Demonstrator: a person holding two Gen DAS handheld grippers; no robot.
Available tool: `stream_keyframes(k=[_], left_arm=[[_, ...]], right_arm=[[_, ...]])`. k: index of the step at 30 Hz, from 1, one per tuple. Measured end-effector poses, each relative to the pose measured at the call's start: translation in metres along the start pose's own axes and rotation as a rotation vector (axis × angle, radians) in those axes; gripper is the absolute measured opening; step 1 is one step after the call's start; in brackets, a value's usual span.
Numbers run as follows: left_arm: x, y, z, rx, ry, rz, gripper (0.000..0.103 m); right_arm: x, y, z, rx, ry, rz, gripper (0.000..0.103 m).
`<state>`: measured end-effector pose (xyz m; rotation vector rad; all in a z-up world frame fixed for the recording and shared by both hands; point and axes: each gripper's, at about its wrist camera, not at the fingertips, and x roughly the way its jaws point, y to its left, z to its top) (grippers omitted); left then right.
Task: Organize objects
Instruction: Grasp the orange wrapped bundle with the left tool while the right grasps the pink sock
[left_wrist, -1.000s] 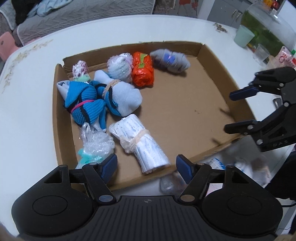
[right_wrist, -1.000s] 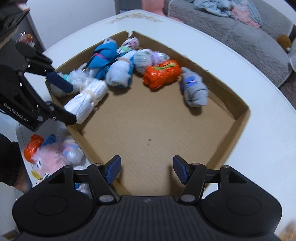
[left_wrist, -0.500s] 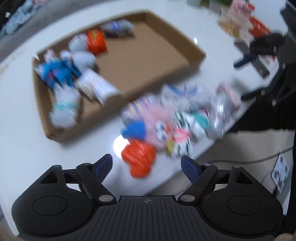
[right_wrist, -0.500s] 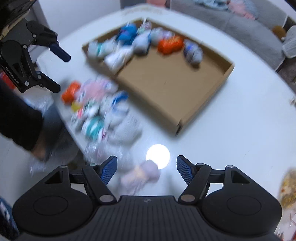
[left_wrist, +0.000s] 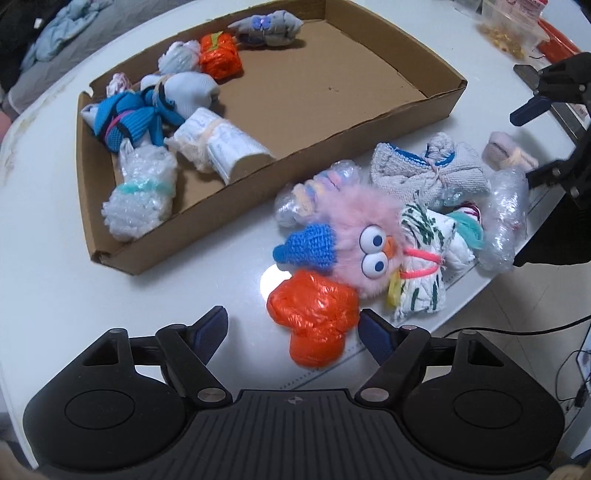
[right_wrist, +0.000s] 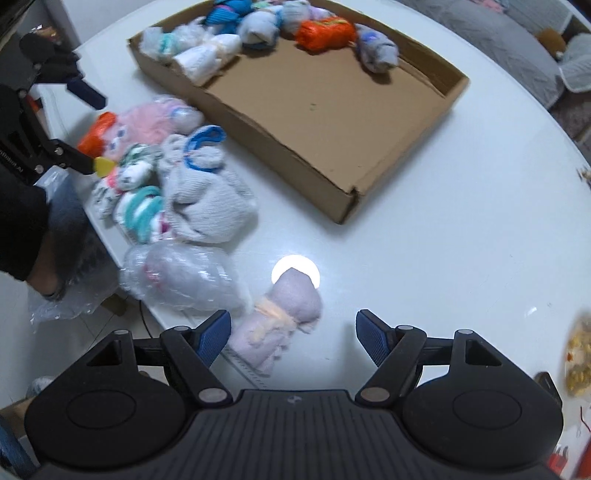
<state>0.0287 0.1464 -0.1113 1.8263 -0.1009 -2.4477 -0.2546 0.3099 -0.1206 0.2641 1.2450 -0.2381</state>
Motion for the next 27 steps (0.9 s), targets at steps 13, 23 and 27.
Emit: stream_keyframes(k=[13, 23, 27], left_arm=[[0.004, -0.01, -0.005, 0.075, -0.037, -0.06, 0.058], [0.0, -0.012, -0.011, 0.163, -0.015, -0.073, 0.05], [-0.003, -0.007, -0.013, 0.176, -0.004, -0.061, 0.05]], right_arm=[[0.01, -0.018, 0.005, 0.119, 0.02, -0.014, 0.052], [0.013, -0.018, 0.012, 0.153, 0.004, 0.035, 0.023], [0.017, -0.019, 0.01, 0.165, 0.003, 0.048, 0.022]])
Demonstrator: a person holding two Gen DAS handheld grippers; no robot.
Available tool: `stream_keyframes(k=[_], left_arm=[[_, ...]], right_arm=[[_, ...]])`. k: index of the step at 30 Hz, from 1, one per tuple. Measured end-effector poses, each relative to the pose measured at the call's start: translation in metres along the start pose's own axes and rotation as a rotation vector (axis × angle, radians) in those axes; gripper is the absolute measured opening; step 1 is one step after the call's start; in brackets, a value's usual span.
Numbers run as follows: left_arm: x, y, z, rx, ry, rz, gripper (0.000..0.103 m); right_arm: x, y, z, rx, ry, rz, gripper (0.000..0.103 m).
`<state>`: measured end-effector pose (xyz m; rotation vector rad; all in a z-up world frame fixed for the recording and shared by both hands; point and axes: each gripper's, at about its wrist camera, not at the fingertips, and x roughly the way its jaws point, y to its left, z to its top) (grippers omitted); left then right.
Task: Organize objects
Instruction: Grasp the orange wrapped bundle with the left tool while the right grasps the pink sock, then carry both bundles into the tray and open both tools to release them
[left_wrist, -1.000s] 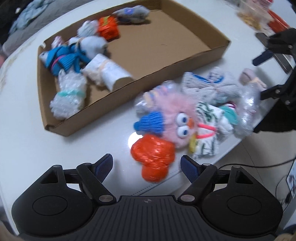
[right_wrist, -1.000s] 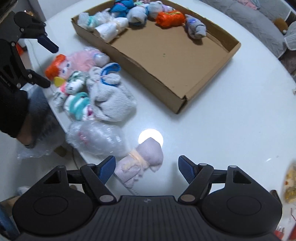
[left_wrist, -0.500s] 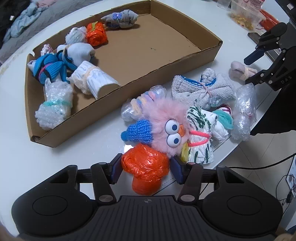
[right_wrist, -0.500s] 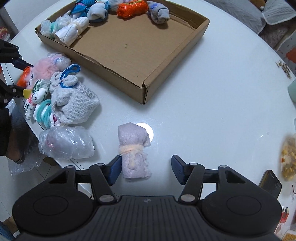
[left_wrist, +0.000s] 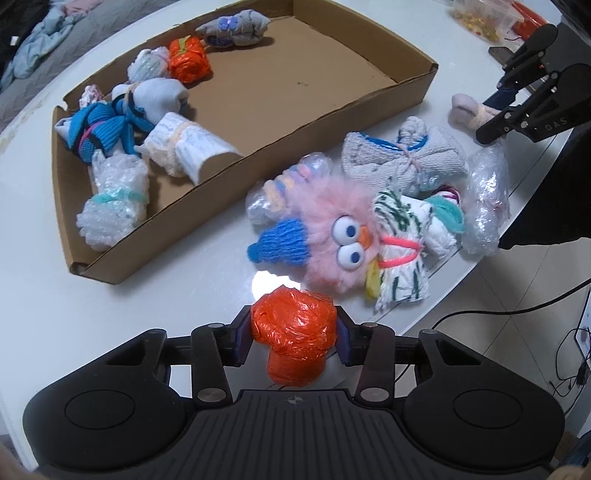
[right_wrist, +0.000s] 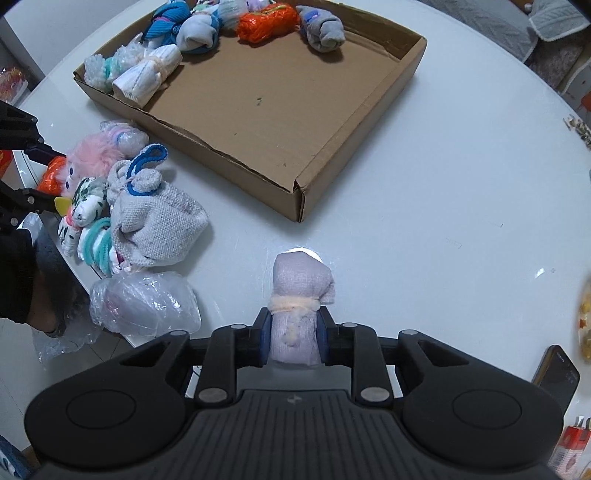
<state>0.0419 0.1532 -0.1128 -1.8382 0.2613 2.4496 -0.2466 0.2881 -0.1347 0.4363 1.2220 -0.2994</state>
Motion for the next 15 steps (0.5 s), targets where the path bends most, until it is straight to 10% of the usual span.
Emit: stream_keyframes(k=[9, 15], left_arm=[[-0.019, 0.027, 0.003, -0.001, 0.019, 0.043, 0.049], [-0.055, 0.045, 0.025, -0.018, -0.109, 0.079, 0.049]], right_arm=[[-0.007, 0.004, 0.005, 0.04, -0.031, 0.016, 0.021], [-0.029, -0.011, 0.012, 0.131, -0.133, -0.035, 0.021]])
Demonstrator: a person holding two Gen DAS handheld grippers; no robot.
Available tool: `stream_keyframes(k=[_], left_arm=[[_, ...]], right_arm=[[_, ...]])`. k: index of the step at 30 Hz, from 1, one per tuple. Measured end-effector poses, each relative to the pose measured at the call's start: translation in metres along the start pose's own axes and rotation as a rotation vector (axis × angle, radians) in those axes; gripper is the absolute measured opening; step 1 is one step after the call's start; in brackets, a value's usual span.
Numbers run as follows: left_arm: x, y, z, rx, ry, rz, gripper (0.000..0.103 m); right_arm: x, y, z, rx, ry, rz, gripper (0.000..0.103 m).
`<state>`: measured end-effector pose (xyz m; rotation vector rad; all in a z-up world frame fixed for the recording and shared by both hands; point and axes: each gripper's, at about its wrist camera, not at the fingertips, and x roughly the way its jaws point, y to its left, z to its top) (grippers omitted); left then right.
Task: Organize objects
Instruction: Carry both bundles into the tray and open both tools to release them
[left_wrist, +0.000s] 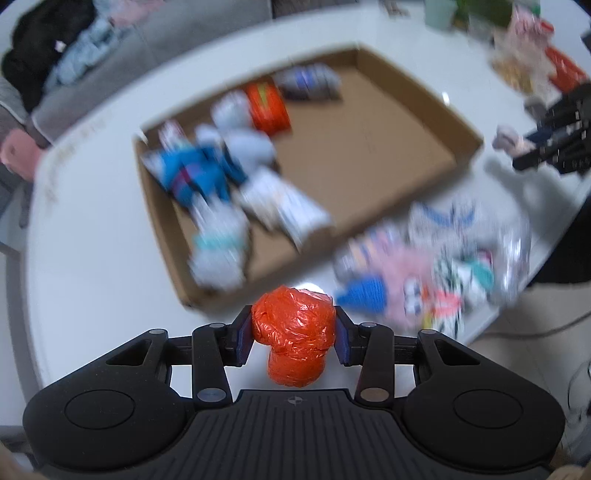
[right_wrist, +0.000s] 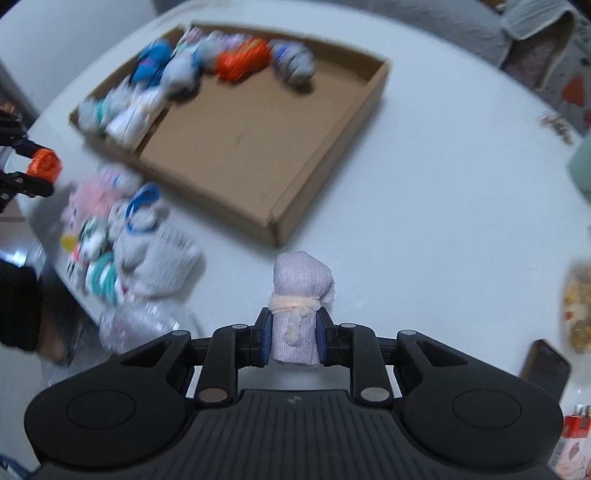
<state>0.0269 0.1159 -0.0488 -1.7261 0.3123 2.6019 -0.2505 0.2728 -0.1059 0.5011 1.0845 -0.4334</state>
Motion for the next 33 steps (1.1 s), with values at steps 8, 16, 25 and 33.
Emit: stream_keyframes(k=[8, 16, 25, 33], left_arm=[[-0.001, -0.003, 0.079, -0.002, -0.174, -0.039, 0.049], [0.031, -0.014, 0.154, -0.02, -0.277, -0.143, 0.049], [0.089, -0.034, 0.22, 0.076, -0.296, -0.171, 0.049], [0.124, -0.052, 0.232, 0.224, -0.266, -0.124, 0.049]], right_arm=[[-0.038, -0.037, 0.028, 0.107, -0.209, -0.009, 0.021], [-0.027, -0.034, 0.096, 0.051, -0.304, -0.019, 0.021], [0.0, -0.064, 0.126, 0.054, -0.277, -0.029, 0.021], [0.015, -0.073, 0.135, 0.052, -0.253, -0.007, 0.021]])
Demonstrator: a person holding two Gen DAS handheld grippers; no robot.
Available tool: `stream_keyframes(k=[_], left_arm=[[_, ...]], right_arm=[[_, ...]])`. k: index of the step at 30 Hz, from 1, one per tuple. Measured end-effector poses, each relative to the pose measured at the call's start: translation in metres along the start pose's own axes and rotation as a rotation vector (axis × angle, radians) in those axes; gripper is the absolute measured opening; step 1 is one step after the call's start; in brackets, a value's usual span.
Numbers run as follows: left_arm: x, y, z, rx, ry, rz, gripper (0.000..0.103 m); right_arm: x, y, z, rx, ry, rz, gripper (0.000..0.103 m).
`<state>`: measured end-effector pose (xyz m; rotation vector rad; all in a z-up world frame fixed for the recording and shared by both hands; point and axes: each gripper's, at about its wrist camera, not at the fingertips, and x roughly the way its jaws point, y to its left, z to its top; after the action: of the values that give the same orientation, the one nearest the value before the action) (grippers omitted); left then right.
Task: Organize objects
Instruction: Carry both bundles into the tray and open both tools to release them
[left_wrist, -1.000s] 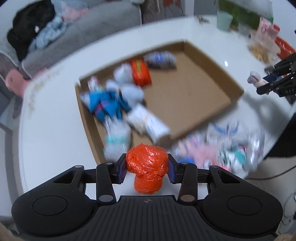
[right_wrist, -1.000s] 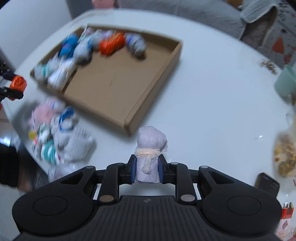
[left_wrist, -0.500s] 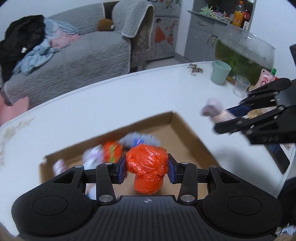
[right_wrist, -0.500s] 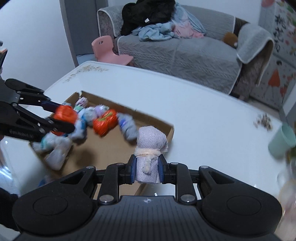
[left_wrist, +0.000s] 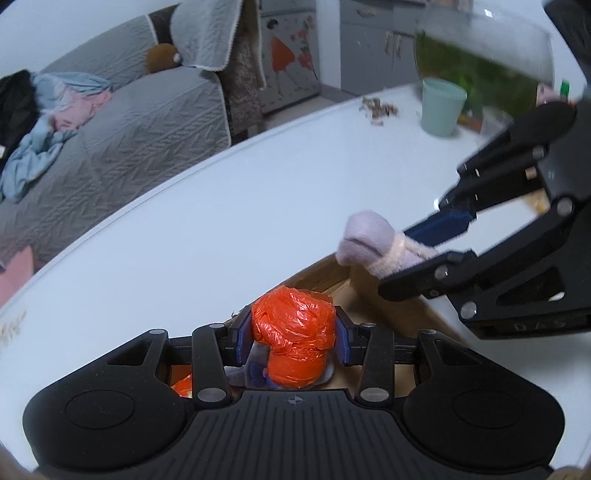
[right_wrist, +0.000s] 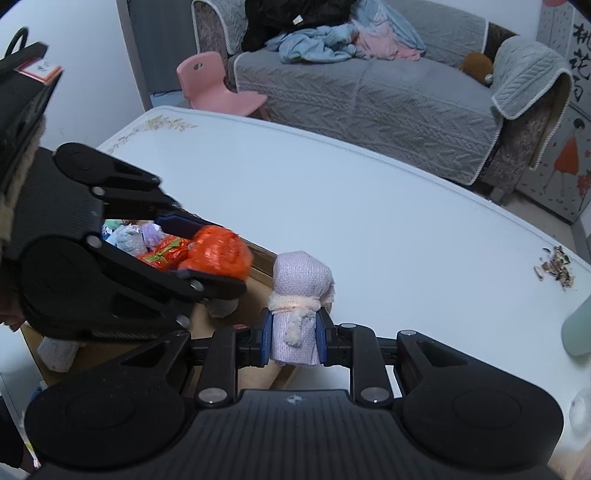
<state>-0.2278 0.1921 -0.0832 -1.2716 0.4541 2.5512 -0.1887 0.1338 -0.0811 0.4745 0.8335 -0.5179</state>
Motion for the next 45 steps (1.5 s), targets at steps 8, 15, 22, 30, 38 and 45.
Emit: stream_keyframes(k=[8, 15, 22, 30, 38, 45], left_arm=[[0.004, 0.001, -0.003, 0.003, 0.009, 0.003, 0.049], [0.006, -0.002, -0.003, 0.039, 0.021, 0.013, 0.049], [0.011, -0.002, -0.01, 0.084, 0.071, 0.028, 0.049], [0.016, -0.001, -0.009, 0.082, 0.086, 0.031, 0.05], [0.018, 0.0, -0.007, 0.088, 0.092, 0.046, 0.053], [0.018, -0.003, -0.006, 0.096, 0.086, 0.052, 0.069]], right_arm=[[0.004, 0.001, 0.0, 0.017, 0.011, 0.008, 0.021], [0.002, 0.002, -0.004, 0.025, 0.022, 0.008, 0.021], [0.003, 0.005, -0.004, 0.019, 0.032, 0.015, 0.021], [0.009, 0.007, -0.005, 0.021, 0.057, 0.012, 0.021], [0.007, 0.008, -0.006, 0.036, 0.051, -0.01, 0.025], [0.003, 0.005, -0.007, 0.054, 0.034, -0.011, 0.026]])
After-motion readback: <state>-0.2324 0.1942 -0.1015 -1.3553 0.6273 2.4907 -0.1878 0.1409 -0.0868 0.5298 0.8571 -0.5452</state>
